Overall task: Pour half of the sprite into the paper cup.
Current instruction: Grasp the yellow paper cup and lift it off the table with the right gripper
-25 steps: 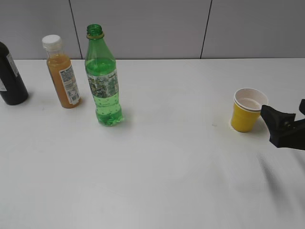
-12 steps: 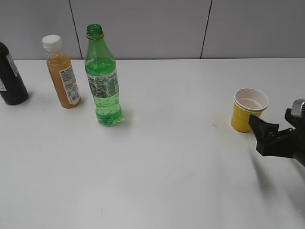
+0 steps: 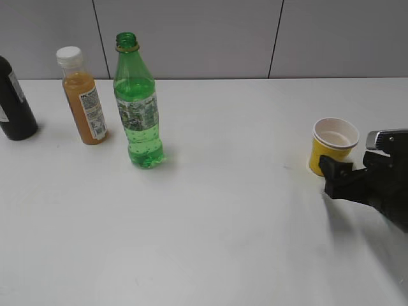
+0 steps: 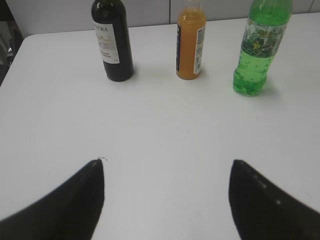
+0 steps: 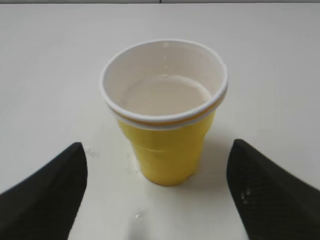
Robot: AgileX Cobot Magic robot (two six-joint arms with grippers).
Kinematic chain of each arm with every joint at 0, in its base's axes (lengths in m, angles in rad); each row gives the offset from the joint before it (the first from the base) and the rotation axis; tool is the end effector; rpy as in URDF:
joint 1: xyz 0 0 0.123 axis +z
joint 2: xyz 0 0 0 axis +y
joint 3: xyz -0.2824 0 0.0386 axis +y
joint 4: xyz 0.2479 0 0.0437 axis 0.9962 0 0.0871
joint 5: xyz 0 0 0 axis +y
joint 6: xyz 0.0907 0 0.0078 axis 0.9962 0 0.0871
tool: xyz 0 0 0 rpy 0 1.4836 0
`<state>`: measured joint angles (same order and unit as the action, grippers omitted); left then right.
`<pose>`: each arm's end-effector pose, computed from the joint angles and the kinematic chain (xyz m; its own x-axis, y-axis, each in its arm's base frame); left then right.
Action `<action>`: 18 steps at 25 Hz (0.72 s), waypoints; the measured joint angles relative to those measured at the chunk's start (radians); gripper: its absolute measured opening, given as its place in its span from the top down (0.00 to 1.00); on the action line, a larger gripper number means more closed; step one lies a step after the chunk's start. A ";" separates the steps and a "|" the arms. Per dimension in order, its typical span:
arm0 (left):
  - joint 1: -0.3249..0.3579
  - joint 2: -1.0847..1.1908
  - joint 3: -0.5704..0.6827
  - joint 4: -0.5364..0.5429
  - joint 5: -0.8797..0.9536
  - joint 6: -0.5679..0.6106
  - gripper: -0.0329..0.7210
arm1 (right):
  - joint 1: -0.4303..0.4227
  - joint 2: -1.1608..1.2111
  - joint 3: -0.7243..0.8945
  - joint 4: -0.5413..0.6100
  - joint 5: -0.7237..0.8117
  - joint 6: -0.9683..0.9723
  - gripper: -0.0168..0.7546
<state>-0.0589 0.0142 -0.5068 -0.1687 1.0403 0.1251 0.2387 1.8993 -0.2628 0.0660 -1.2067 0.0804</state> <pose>-0.0040 -0.0130 0.2817 -0.4303 0.0642 -0.9004 0.2052 0.9783 -0.0283 0.2350 0.0514 0.0969 -0.3439 0.0229 -0.9387 -0.1447 0.9865 0.0771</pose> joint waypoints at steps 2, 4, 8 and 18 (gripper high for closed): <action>0.000 0.000 0.000 0.000 0.000 0.000 0.17 | 0.000 0.035 -0.029 0.001 0.000 0.006 0.11; 0.000 0.000 0.000 0.000 0.000 0.000 0.17 | 0.000 0.069 -0.045 0.001 -0.003 0.010 0.11; 0.000 0.000 0.000 0.000 0.000 0.000 0.17 | 0.000 0.116 -0.053 0.011 -0.004 0.010 0.11; 0.000 0.000 0.000 0.000 0.000 0.000 0.17 | 0.000 0.242 -0.163 0.025 -0.005 0.011 0.12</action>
<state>-0.0589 0.0142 -0.5068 -0.1687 1.0403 0.1251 0.2387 2.1408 -0.4255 0.0911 -1.2118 0.0911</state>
